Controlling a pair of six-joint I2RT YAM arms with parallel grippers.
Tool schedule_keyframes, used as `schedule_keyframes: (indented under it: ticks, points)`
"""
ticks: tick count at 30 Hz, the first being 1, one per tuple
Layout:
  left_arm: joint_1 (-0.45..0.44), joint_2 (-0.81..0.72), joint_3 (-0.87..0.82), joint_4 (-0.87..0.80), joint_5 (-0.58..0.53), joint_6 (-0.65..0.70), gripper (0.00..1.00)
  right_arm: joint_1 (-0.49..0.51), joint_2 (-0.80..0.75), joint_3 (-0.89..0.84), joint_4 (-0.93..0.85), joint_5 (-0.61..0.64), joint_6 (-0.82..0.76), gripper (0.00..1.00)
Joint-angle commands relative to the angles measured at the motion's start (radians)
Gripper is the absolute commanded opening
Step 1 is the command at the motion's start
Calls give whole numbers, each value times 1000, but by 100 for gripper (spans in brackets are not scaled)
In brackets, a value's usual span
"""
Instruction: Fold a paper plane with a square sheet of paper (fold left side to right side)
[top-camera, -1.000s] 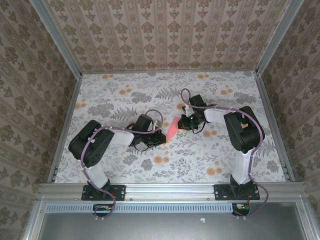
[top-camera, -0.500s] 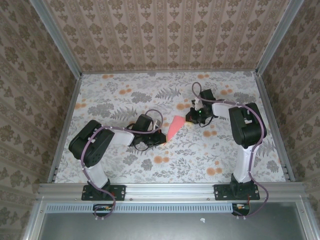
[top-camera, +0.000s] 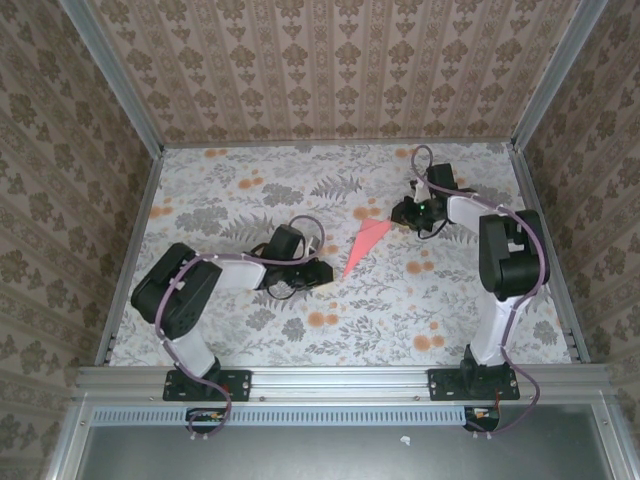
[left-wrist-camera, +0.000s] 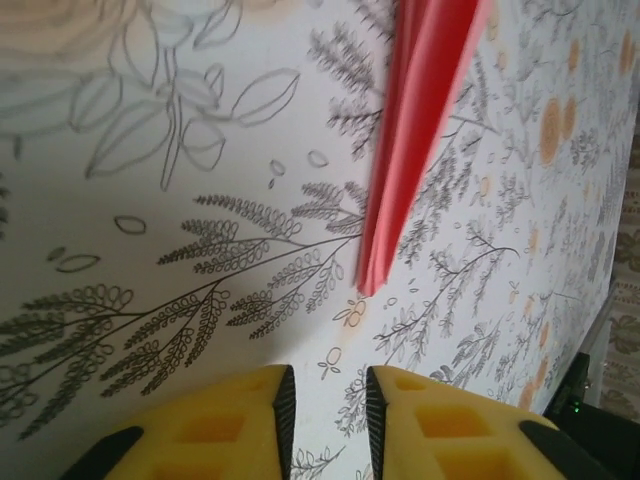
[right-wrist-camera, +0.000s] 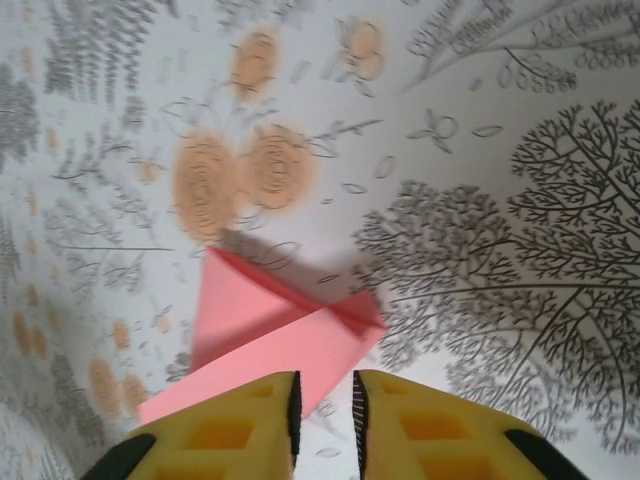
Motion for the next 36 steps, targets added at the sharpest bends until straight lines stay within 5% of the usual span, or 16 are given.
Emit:
schedule_keyframes:
  ticks: [1,5,12,17,36]
  points:
    - [42,-94,28,-54,-39,42,37,29,-114,-40,-80,113,39,35]
    - [100,-199,28,-125,-130,76,51,114,-200,-94,-124,239,116,54]
    - [193,-312,16,-168,-229,105,59,378,-159,-49,-186,500,233,76]
    - [221,-331,-2,-165,-228,102,59,450,-61,19,-212,624,276,79]
    - [229,-358,-25,-192,-234,118,60,466,-45,30,-277,655,243,34]
